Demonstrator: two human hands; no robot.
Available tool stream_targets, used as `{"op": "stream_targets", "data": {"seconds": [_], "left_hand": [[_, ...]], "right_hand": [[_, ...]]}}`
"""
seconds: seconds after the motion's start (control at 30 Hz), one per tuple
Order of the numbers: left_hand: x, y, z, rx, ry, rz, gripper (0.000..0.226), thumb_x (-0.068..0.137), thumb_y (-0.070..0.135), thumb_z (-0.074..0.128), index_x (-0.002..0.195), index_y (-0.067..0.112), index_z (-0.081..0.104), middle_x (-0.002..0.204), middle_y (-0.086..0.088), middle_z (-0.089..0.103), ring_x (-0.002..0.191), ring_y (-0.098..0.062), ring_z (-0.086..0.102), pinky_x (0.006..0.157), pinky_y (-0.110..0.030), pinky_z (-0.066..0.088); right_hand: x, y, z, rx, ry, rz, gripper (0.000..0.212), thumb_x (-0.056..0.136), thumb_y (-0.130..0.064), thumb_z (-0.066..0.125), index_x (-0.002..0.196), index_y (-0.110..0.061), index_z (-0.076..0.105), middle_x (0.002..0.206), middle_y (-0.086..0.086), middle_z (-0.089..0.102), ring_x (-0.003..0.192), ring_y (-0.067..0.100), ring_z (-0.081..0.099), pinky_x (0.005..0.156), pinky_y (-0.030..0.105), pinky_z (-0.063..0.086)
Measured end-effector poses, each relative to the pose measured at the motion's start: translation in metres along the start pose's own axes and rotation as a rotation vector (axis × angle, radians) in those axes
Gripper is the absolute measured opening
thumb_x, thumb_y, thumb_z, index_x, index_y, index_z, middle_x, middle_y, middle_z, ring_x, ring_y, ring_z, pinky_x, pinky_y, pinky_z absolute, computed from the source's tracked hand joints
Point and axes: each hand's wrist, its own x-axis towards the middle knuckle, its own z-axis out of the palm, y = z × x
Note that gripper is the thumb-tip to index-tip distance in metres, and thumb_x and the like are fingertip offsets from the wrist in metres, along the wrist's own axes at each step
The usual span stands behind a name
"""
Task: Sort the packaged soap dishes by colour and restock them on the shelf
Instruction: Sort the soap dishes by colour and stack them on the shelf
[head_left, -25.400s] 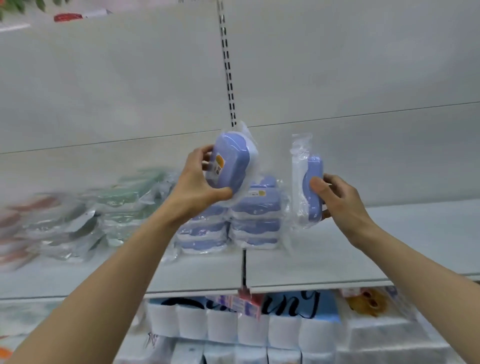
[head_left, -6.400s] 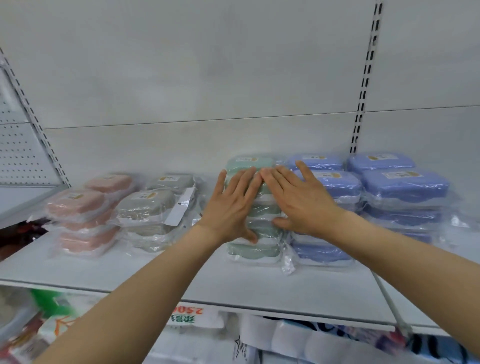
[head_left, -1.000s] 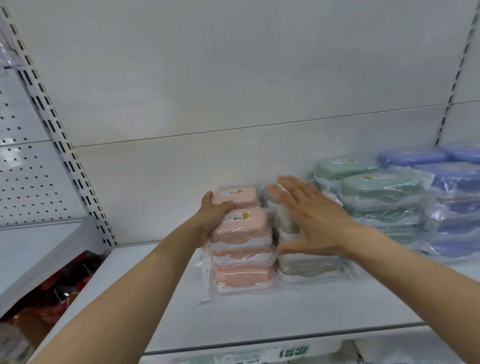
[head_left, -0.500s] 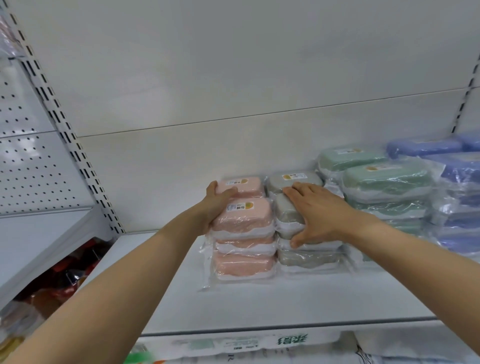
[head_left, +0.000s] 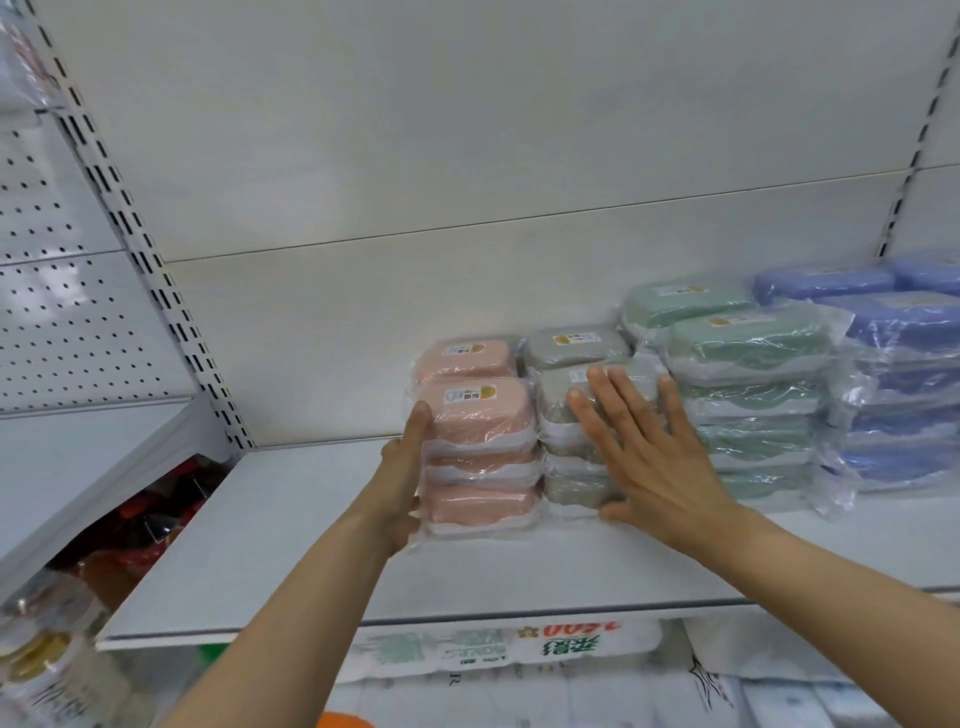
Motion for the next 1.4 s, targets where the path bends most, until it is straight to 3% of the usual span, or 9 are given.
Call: {"op": "stream_targets", "data": {"seconds": [0.17,0.23,0.3,0.4,0.47,0.53,0.9,1.23,1.4], "left_hand": [[0.012,0.003,0.016,-0.151,0.04,0.047,0.068,0.091,0.071,0.041,0.141,0.025,0.043,0.125,-0.003,0.059,0.098,-0.022,0.062,0.058,-0.031,0.051],[0.015,-0.003,0.014,-0.138,0.065,0.065,0.083,0.085,0.079,0.041,0.148,0.027,0.032,0.142,-0.004,0.049,0.117,-0.027,0.056,0.075,-0.037,0.055],[0.012,-0.014,0.011,-0.031,0.199,0.168,0.095,0.079,0.086,0.038,0.155,0.034,0.013,0.161,-0.001,0.023,0.142,-0.03,0.032,0.108,-0.05,0.038],[-0.004,-0.043,0.005,0.433,0.439,0.717,0.089,0.086,0.08,0.036,0.157,0.034,0.007,0.165,0.01,0.001,0.152,-0.013,0.003,0.122,-0.041,0.008],[0.0,-0.061,-0.003,0.932,0.527,1.05,0.076,0.094,0.063,0.038,0.157,0.028,0.013,0.166,0.006,0.003,0.152,-0.015,0.0,0.123,-0.04,0.004],[0.015,-0.07,-0.007,1.315,0.513,1.183,0.078,0.094,0.061,0.04,0.158,0.026,0.013,0.166,0.0,0.005,0.153,-0.023,0.004,0.121,-0.049,0.009],[0.026,-0.051,-0.005,1.708,0.539,1.172,0.122,0.067,0.069,0.072,0.158,0.021,0.007,0.165,-0.012,0.006,0.151,-0.034,0.007,0.118,-0.061,0.015],[0.037,-0.058,0.002,1.756,0.582,1.179,0.116,0.069,0.067,0.071,0.157,0.015,0.018,0.163,-0.016,0.012,0.15,-0.037,0.012,0.118,-0.055,0.023],[0.024,-0.052,0.005,1.734,0.57,1.161,0.114,0.068,0.061,0.076,0.156,0.014,0.021,0.163,-0.016,0.015,0.15,-0.037,0.014,0.116,-0.061,0.021]], "right_hand": [[0.009,0.0,0.007,-0.021,-0.008,0.013,0.155,0.034,-0.057,0.091,0.154,-0.011,0.004,0.16,0.019,0.01,0.147,0.038,0.014,0.112,0.068,0.014],[0.007,0.0,0.008,-0.025,0.013,0.009,0.154,0.035,-0.056,0.091,0.154,-0.011,0.004,0.159,0.019,0.01,0.147,0.038,0.015,0.113,0.067,0.011],[0.006,0.0,0.008,-0.024,0.047,-0.005,0.153,0.035,-0.056,0.091,0.154,-0.01,0.006,0.159,0.02,0.011,0.147,0.038,0.016,0.114,0.065,0.01],[0.001,0.002,0.006,-0.028,0.118,-0.035,0.148,0.037,-0.054,0.092,0.153,-0.008,0.012,0.16,0.021,0.012,0.147,0.039,0.015,0.113,0.064,0.017],[-0.003,0.003,0.007,-0.029,0.146,-0.06,0.147,0.038,-0.054,0.092,0.153,-0.006,0.014,0.16,0.021,0.011,0.147,0.039,0.013,0.112,0.063,0.021],[-0.005,0.005,0.011,-0.022,0.137,-0.08,0.149,0.036,-0.054,0.092,0.153,-0.005,0.013,0.161,0.02,0.01,0.148,0.039,0.011,0.113,0.063,0.019],[-0.002,0.009,0.023,-0.059,0.123,-0.092,0.144,0.047,-0.064,0.083,0.153,-0.002,0.009,0.162,0.018,0.005,0.149,0.034,0.004,0.117,0.06,0.011],[0.003,0.01,0.035,-0.198,0.169,-0.08,0.124,0.073,-0.07,0.062,0.153,-0.002,-0.003,0.162,0.016,-0.006,0.149,0.034,-0.005,0.119,0.056,0.004],[-0.001,0.008,0.017,-0.16,0.139,-0.074,0.11,0.075,-0.062,0.065,0.153,-0.003,0.015,0.161,0.016,0.011,0.149,0.033,0.009,0.116,0.058,0.014]]}}
